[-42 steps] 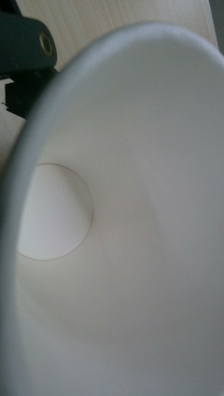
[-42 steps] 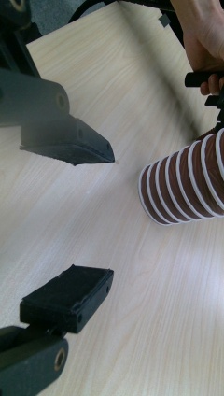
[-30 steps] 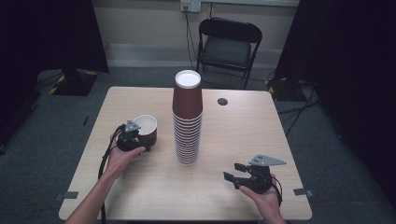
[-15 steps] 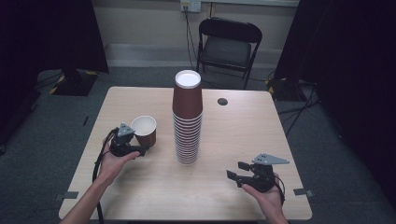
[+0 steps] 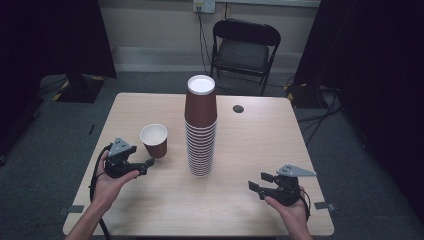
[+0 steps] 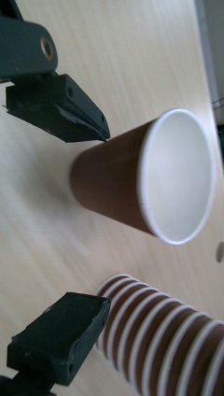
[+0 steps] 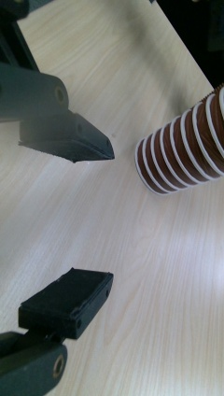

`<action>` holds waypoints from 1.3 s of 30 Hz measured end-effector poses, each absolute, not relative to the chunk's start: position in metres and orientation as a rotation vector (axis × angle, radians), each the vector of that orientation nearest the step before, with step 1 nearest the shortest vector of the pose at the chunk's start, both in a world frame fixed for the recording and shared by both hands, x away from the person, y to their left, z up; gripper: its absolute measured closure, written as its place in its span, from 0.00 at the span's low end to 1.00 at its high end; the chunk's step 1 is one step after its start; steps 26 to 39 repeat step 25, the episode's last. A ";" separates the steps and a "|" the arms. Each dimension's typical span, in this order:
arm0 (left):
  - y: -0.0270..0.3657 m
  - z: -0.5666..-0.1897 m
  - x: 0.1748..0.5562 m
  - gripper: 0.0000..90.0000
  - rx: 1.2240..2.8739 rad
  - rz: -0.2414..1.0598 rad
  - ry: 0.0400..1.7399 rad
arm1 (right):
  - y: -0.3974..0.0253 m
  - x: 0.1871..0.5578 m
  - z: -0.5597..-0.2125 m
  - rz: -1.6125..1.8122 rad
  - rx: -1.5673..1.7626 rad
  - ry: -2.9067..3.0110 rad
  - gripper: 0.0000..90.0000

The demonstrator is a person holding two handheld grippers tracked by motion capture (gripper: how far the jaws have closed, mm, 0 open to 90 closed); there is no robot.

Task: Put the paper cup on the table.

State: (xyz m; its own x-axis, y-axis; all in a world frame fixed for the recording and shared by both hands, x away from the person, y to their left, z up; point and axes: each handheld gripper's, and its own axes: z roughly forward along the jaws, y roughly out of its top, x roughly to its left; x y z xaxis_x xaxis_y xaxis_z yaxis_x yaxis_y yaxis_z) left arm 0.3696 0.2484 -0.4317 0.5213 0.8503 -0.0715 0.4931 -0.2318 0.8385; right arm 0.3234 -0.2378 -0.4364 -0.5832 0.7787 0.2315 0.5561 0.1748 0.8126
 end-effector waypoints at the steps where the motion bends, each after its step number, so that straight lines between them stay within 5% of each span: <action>1: 0.250 -0.432 0.367 0.18 1.899 0.511 1.111 | -0.239 0.323 -0.437 1.361 1.300 2.210 0.37; 16: 0.247 -0.442 0.305 0.17 1.917 0.469 1.029 | -0.245 0.323 -0.440 1.331 1.330 2.179 0.35; 39: 0.249 -0.453 0.305 0.17 1.935 0.501 1.035 | -0.247 0.324 -0.443 1.297 1.342 2.163 0.31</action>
